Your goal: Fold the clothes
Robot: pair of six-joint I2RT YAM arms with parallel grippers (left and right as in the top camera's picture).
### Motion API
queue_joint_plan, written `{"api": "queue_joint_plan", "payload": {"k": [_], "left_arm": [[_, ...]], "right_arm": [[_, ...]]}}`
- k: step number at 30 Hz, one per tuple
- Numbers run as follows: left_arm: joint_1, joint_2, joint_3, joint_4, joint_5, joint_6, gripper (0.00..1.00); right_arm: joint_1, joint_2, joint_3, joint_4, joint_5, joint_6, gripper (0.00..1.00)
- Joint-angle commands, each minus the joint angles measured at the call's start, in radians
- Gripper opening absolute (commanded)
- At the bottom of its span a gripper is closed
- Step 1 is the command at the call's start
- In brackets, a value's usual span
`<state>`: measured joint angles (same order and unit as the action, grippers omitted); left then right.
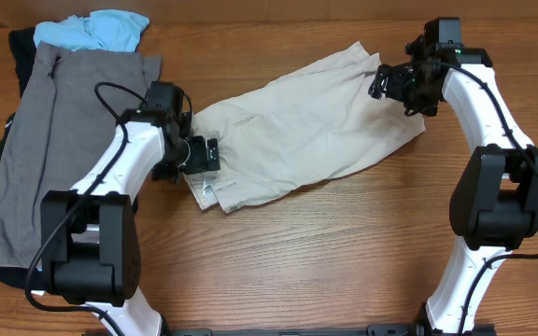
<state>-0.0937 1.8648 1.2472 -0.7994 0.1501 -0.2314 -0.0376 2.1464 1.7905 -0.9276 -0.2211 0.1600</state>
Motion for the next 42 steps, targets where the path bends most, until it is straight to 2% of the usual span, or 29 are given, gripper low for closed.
{"api": "queue_joint_plan", "payload": {"k": [1, 4, 12, 14, 16, 18, 20, 21, 22, 24, 30, 33, 37, 39, 42], "left_arm": [[-0.006, -0.008, -0.048, 0.078, 0.063, 0.025, 1.00], [-0.010, -0.006, -0.075, 0.129, 0.113, 0.026, 1.00], [-0.025, 0.034, -0.153, 0.188, 0.110, 0.012, 1.00], [-0.025, 0.050, -0.163, 0.198, 0.109, -0.011, 0.97], [-0.026, 0.082, -0.170, 0.217, 0.109, -0.057, 0.86], [-0.026, 0.121, -0.171, 0.228, 0.109, -0.109, 0.68], [-0.028, 0.177, -0.171, 0.244, 0.109, -0.174, 0.44], [-0.027, 0.191, -0.171, 0.250, 0.110, -0.182, 0.27], [-0.027, 0.207, -0.170, 0.257, 0.111, -0.189, 0.13], [-0.021, 0.206, -0.169, 0.259, 0.112, -0.188, 0.08], [0.023, 0.130, -0.111, 0.182, 0.110, -0.101, 0.06], [0.055, 0.074, -0.044, 0.084, 0.109, -0.023, 0.05], [0.100, 0.030, 0.097, -0.088, 0.109, 0.071, 0.05], [0.116, 0.029, 0.185, -0.173, 0.109, 0.119, 0.04], [0.132, 0.029, 0.313, -0.254, 0.107, 0.191, 0.04]], "right_arm": [[0.003, -0.040, -0.005, 0.005, 0.002, -0.008, 1.00], [0.003, -0.040, -0.005, 0.005, 0.002, -0.008, 1.00], [0.003, -0.040, -0.005, 0.002, 0.002, -0.008, 1.00], [0.003, -0.040, -0.005, 0.002, 0.002, -0.008, 1.00], [0.003, -0.040, -0.005, 0.002, 0.002, -0.008, 1.00], [0.003, -0.040, -0.005, 0.002, 0.002, -0.007, 1.00], [0.003, -0.040, -0.005, 0.001, 0.002, -0.003, 0.99], [0.003, -0.040, -0.005, 0.001, 0.002, -0.004, 0.98], [0.003, -0.040, -0.005, -0.002, 0.002, -0.004, 0.94], [0.003, -0.040, -0.005, -0.006, 0.002, -0.004, 0.86], [0.003, -0.045, 0.010, -0.036, -0.074, -0.004, 0.65], [0.003, -0.048, 0.033, -0.061, -0.134, -0.005, 0.47], [0.003, -0.050, 0.045, -0.087, -0.185, -0.005, 0.18], [0.003, -0.050, 0.045, -0.104, -0.190, -0.005, 0.08], [0.003, -0.050, 0.045, -0.135, -0.194, -0.005, 0.04]]}}
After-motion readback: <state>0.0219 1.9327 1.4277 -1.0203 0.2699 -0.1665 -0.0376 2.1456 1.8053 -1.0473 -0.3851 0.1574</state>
